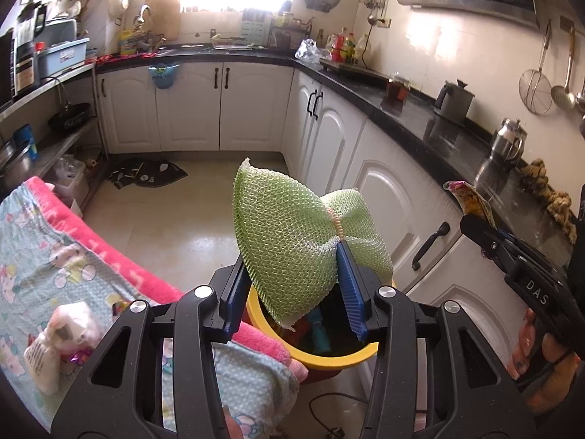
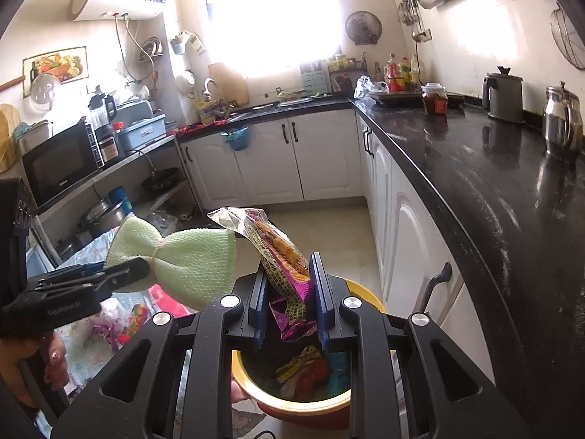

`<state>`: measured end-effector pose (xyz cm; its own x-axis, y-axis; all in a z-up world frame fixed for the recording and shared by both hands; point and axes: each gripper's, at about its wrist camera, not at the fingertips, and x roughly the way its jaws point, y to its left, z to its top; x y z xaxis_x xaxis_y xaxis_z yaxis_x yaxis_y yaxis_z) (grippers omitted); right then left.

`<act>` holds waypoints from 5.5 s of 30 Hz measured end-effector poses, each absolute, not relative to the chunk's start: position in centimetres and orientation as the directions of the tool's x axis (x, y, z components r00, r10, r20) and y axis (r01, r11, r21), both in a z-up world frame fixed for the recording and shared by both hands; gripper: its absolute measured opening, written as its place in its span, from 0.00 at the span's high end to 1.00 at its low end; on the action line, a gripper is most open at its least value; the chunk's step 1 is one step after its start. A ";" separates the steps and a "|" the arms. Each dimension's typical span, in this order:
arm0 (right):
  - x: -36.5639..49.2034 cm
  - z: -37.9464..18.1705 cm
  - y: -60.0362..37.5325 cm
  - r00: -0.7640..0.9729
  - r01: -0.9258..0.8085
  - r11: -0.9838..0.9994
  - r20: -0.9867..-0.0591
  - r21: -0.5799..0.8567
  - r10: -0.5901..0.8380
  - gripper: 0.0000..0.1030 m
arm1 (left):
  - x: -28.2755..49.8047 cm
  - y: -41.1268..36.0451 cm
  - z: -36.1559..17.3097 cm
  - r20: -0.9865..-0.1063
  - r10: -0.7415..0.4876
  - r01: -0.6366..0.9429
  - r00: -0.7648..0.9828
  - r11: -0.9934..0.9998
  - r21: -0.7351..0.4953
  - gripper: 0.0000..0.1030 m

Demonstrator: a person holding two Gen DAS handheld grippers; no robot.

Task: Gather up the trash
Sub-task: 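Carry the green sponge and orange-purple wrapper over the yellow-rimmed bin with both grippers, then open both grippers to drop the sponge and wrapper into the bin, then move both grippers back over the remaining trash on the sheet, then grasp the white plastic bag with the left gripper while the right grasps the purple wrapper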

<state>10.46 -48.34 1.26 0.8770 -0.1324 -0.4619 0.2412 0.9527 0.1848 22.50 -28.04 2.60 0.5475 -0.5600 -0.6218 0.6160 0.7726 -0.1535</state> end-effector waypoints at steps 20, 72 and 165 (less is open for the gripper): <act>15.6 -6.0 -51.1 0.789 0.308 0.926 -0.603 0.217 -0.121 0.78 | 26.9 -33.3 -4.7 -0.746 -0.481 0.616 0.460 0.778 -0.123 0.63; 12.0 -2.3 -45.5 0.828 0.279 0.944 -0.542 0.177 -0.143 0.26 | 23.1 -21.5 -1.3 -0.658 -0.440 0.484 0.610 0.865 -0.130 0.10; 27.0 -10.6 -18.5 0.526 -0.451 0.884 -0.764 0.121 0.373 0.68 | 27.3 6.1 -11.7 -0.633 -0.544 -0.035 0.551 0.743 -0.669 0.62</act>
<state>26.98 -18.54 -10.59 0.5262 0.3726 -0.7644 -0.4507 0.8845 0.1210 27.29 6.05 -11.71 0.5506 -0.5443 -0.6329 -0.0347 0.7426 -0.6688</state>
